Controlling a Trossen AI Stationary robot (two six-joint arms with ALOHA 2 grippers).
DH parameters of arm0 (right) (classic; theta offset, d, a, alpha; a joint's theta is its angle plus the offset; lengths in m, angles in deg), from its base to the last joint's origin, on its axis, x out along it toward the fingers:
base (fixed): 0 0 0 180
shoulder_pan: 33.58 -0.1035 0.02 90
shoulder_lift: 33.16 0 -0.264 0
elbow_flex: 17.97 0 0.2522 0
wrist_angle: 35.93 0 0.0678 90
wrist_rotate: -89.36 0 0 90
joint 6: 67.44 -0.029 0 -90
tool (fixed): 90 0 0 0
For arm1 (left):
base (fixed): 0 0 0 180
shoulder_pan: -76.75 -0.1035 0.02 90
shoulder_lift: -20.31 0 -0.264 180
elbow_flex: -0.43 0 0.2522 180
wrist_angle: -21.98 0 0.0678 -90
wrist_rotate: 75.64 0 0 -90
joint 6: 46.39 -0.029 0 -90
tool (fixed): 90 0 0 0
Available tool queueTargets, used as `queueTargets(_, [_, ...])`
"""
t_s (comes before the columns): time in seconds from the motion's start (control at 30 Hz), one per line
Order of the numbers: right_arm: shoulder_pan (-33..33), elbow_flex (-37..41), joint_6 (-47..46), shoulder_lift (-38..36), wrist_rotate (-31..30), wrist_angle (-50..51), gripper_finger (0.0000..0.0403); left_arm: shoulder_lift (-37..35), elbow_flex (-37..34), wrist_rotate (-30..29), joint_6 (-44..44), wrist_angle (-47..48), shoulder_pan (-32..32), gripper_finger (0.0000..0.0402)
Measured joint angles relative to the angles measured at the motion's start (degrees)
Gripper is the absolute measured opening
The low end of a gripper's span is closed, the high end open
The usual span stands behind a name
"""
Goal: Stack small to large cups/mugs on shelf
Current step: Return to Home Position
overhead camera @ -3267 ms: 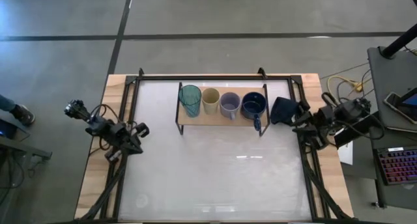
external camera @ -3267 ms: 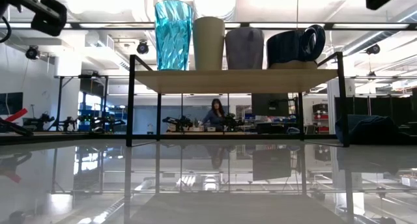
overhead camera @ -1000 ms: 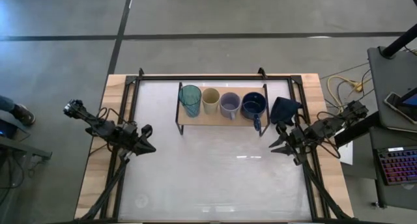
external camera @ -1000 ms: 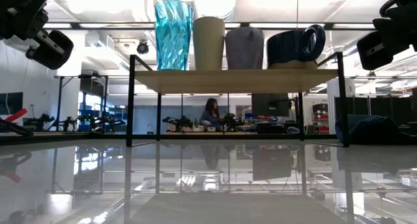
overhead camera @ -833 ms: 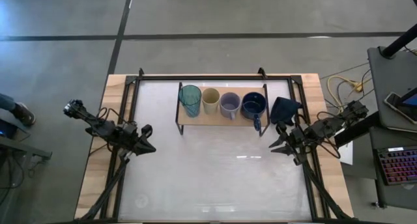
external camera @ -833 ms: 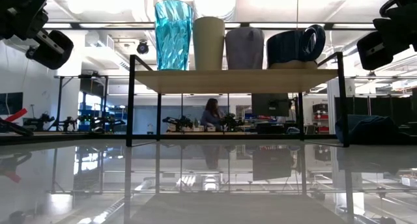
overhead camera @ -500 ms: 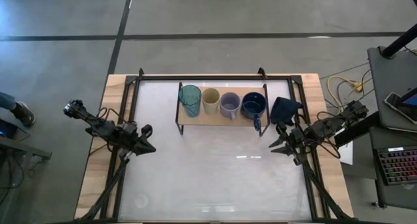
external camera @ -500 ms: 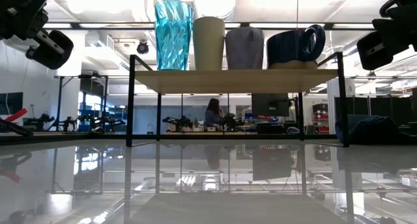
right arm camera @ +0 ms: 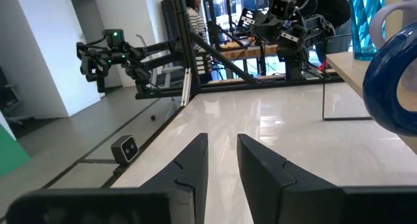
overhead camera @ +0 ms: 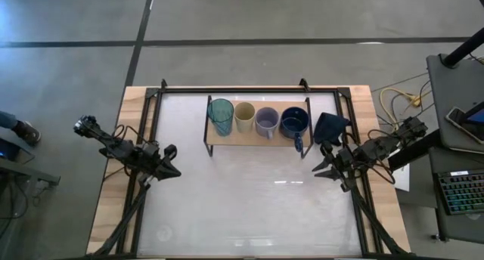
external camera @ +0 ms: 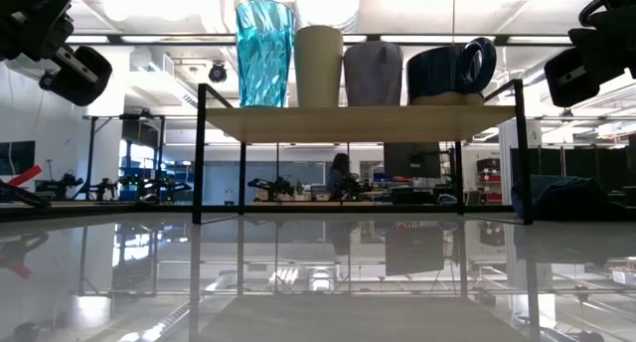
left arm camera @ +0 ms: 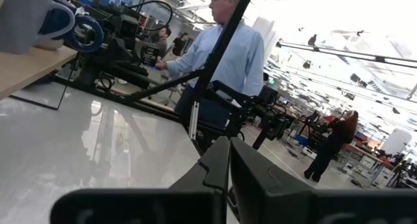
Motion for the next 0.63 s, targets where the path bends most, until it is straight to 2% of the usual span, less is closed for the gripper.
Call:
queueTargets(0.3, [0.0,0.0,0.0,0.0,0.0,0.0,0.0084,0.0,0.0,-0.01,0.0,0.01,0.0,0.0])
queueTargets(0.63, [0.02,0.0,0.0,0.0,0.0,0.0,0.0073,0.0,0.0,0.02,0.0,-0.02,0.0,0.0])
